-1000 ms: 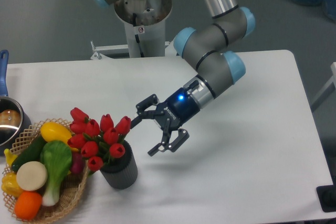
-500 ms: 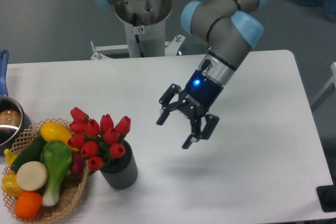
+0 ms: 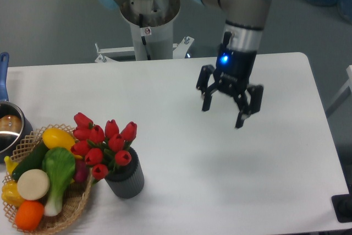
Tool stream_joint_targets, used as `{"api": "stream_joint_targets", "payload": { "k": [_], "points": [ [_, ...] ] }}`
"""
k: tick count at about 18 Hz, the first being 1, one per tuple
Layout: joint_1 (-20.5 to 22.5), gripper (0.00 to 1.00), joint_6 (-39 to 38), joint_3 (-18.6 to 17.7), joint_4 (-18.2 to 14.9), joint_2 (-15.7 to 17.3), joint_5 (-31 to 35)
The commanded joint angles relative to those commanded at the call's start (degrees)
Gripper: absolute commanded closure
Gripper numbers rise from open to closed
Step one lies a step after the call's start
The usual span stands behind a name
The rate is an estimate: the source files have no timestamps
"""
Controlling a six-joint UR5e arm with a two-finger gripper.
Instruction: Insert the flowers into the vase
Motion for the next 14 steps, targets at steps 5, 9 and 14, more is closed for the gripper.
{"api": "stream_joint_targets", "payload": {
  "k": [5, 9, 14],
  "points": [
    [0.09, 0.00, 6.15, 0.09, -5.90, 3.08, 8.28],
    [0.79, 0.00, 7.12, -0.09, -8.28, 4.23, 8.64],
    [0.88, 0.00, 7.12, -0.09, -8.37, 4.32, 8.64]
  ]
}}
